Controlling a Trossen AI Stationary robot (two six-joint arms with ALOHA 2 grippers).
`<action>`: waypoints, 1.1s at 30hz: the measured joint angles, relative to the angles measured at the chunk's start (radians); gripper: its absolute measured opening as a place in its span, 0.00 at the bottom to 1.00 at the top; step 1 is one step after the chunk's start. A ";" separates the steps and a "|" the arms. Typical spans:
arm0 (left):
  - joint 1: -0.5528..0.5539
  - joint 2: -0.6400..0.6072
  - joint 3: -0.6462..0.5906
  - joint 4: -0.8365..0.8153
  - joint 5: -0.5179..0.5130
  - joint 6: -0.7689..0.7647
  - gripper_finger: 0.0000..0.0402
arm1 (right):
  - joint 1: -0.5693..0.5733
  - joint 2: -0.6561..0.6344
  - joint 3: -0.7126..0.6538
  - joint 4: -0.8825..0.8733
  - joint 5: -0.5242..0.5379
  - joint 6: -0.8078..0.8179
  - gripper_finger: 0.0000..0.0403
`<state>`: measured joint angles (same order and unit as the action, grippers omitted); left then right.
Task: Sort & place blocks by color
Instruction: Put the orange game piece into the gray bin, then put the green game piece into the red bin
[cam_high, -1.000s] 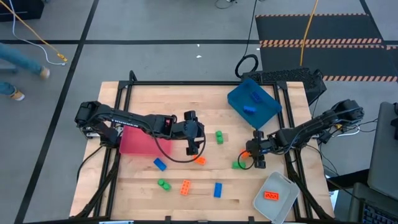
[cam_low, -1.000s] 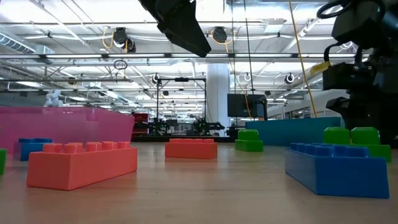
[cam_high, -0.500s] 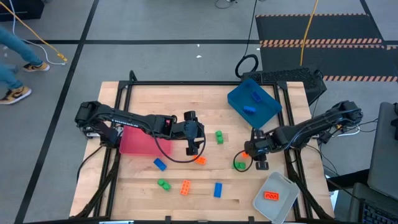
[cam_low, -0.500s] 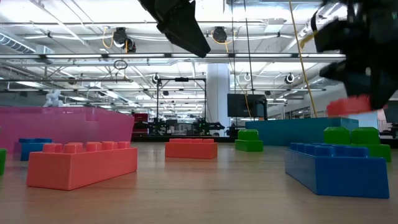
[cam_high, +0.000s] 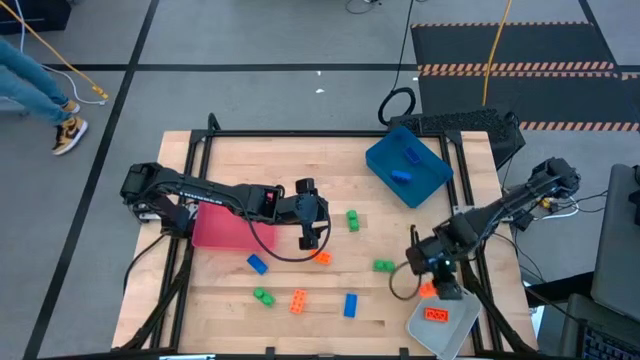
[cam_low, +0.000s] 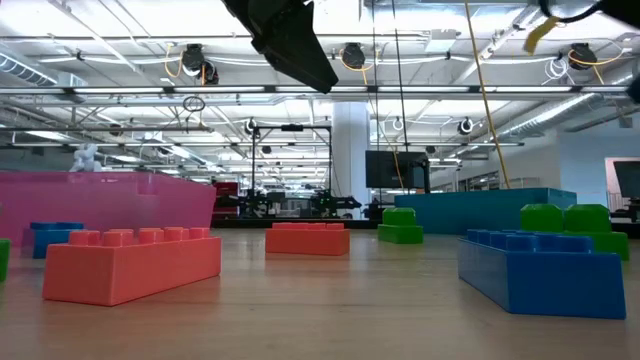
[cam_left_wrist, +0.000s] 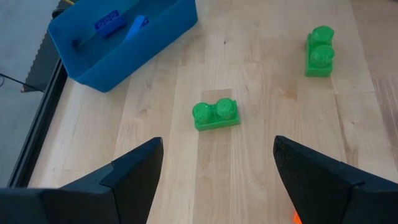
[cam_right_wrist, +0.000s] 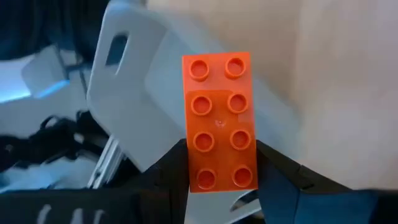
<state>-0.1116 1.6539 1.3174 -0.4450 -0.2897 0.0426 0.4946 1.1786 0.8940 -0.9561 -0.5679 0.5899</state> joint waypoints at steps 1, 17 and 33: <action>0.000 0.000 0.000 0.000 0.000 0.001 0.77 | 0.018 -0.003 0.000 -0.001 -0.015 0.021 0.33; 0.006 0.000 0.000 0.000 0.000 0.026 0.77 | 0.277 -0.030 0.000 0.013 0.158 0.396 0.33; -0.002 0.000 0.000 -0.054 0.000 -0.034 0.77 | 0.307 -0.031 -0.030 0.012 0.196 0.463 0.56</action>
<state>-0.1140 1.6543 1.3174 -0.4989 -0.2897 0.0088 0.8015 1.1481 0.8642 -0.9437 -0.3720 1.0534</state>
